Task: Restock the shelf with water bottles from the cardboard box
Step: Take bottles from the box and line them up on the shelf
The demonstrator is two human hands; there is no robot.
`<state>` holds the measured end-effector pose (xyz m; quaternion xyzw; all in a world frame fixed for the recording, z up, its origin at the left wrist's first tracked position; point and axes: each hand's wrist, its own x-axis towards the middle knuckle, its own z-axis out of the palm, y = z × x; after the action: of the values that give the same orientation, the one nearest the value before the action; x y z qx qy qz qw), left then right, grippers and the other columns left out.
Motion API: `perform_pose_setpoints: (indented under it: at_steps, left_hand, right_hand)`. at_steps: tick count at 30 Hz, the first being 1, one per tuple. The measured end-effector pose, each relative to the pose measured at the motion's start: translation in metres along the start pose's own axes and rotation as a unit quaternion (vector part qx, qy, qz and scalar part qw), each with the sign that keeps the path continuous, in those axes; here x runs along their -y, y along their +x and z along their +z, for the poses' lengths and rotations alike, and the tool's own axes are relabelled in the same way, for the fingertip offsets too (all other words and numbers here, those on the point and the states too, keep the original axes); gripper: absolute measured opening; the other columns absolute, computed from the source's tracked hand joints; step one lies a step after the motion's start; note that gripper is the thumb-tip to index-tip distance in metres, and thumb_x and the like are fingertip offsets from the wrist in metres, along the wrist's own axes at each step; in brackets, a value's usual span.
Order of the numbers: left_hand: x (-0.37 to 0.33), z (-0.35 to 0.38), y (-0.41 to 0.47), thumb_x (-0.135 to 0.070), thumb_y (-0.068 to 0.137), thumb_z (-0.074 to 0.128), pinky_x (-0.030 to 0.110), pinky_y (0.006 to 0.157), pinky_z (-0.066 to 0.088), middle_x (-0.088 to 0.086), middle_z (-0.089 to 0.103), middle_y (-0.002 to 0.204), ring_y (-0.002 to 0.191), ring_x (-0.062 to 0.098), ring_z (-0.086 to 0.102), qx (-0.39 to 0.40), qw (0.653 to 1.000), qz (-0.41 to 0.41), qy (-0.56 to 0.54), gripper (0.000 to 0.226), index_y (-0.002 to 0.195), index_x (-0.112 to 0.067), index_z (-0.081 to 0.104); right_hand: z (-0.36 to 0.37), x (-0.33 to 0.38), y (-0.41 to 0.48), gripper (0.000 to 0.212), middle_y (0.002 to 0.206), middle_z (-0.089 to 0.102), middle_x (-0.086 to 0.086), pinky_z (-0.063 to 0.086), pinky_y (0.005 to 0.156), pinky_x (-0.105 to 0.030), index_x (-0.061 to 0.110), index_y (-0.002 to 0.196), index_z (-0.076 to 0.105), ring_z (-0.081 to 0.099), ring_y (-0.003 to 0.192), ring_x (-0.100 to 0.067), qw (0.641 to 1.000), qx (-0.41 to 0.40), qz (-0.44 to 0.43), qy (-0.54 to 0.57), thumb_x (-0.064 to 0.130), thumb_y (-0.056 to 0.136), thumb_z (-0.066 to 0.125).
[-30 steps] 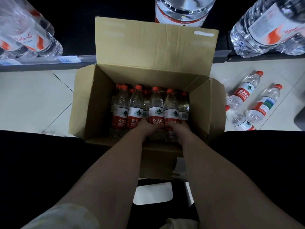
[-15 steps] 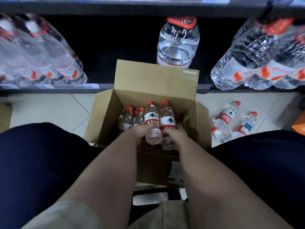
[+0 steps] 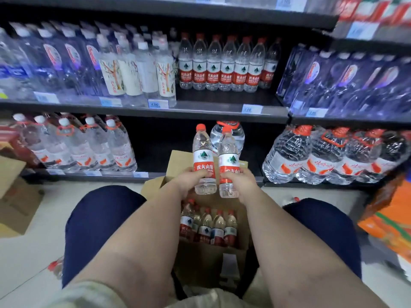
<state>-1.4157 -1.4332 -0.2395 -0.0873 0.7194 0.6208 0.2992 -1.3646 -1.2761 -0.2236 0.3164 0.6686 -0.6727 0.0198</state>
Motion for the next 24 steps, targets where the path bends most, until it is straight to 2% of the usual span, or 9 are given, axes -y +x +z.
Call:
perform_pose_setpoints:
  at_steps: [3,8,13,16,17,19,21,24]
  left_hand:
    - [-0.033,0.001,-0.015,-0.019,0.080,0.074,0.031,0.073,0.057,0.008,0.071,0.106,0.084,0.017,0.070,0.000,0.998,0.058,-0.028,0.051,0.126,-0.010,0.052]
    - [-0.090,0.004,-0.036,-0.014,0.081,0.072,0.033,0.071,0.058,0.007,0.072,0.098,0.082,0.019,0.071,-0.004,0.989,0.142,-0.044,0.035,0.112,-0.013,0.057]
    - [-0.145,0.010,-0.044,-0.018,0.076,0.073,0.041,0.086,0.057,0.006,0.073,0.103,0.092,0.022,0.071,0.010,0.981,0.188,-0.047,0.043,0.117,-0.017,0.059]
    - [-0.173,0.021,-0.041,-0.025,0.062,0.074,0.042,0.082,0.058,0.008,0.075,0.098,0.087,0.024,0.071,0.032,0.980,0.188,-0.061,0.056,0.116,-0.015,0.062]
    - [-0.180,0.026,-0.037,-0.028,0.058,0.076,0.041,0.078,0.058,0.009,0.075,0.097,0.085,0.026,0.072,0.042,0.979,0.187,-0.065,0.061,0.116,-0.014,0.062]
    - [-0.191,0.037,-0.029,-0.030,0.063,0.081,0.039,0.074,0.058,0.010,0.075,0.096,0.084,0.026,0.073,0.048,0.978,0.190,-0.071,0.055,0.112,-0.014,0.062]
    - [-0.197,0.046,-0.015,-0.033,0.066,0.085,0.039,0.077,0.058,0.008,0.075,0.099,0.087,0.025,0.073,0.043,0.979,0.189,-0.071,0.054,0.111,-0.016,0.061]
    - [-0.205,0.058,0.016,-0.047,0.048,0.092,0.044,0.090,0.055,0.003,0.073,0.105,0.095,0.024,0.071,0.024,0.980,0.190,-0.048,0.083,0.119,-0.018,0.059]
  right_hand:
    - [-0.009,0.034,-0.016,0.047,0.097,0.067,-0.007,0.052,0.061,-0.031,0.013,0.111,0.055,0.067,0.079,-0.019,0.998,-0.003,-0.059,0.014,0.007,0.072,0.081]
    - [-0.021,0.089,-0.037,0.043,0.090,0.064,0.000,0.049,0.056,-0.029,0.014,0.109,0.054,0.063,0.075,-0.014,0.992,0.002,-0.127,0.016,0.010,0.075,0.080]
    - [-0.029,0.137,-0.037,0.052,0.101,0.067,-0.001,0.047,0.066,-0.030,0.016,0.117,0.054,0.062,0.083,-0.012,0.985,-0.006,-0.171,0.031,0.017,0.073,0.083]
    - [-0.035,0.161,-0.026,0.052,0.099,0.067,-0.004,0.054,0.069,-0.033,0.012,0.118,0.053,0.066,0.086,-0.019,0.984,0.003,-0.170,0.056,0.014,0.075,0.082]
    - [-0.037,0.167,-0.023,0.055,0.102,0.068,-0.007,0.056,0.068,-0.034,0.010,0.121,0.053,0.067,0.087,-0.022,0.984,0.002,-0.169,0.056,0.013,0.074,0.082]
    - [-0.044,0.175,-0.010,0.055,0.104,0.068,-0.009,0.054,0.056,-0.028,0.008,0.121,0.053,0.068,0.081,-0.019,0.984,0.005,-0.171,0.055,0.012,0.074,0.081]
    - [-0.052,0.180,0.005,0.053,0.101,0.066,-0.006,0.048,0.053,-0.026,0.010,0.119,0.052,0.065,0.079,-0.014,0.984,-0.007,-0.171,0.051,0.013,0.075,0.081]
    - [-0.064,0.186,0.039,0.048,0.096,0.063,-0.001,0.047,0.060,-0.028,0.010,0.115,0.052,0.061,0.081,-0.013,0.984,-0.021,-0.169,0.048,0.015,0.077,0.080]
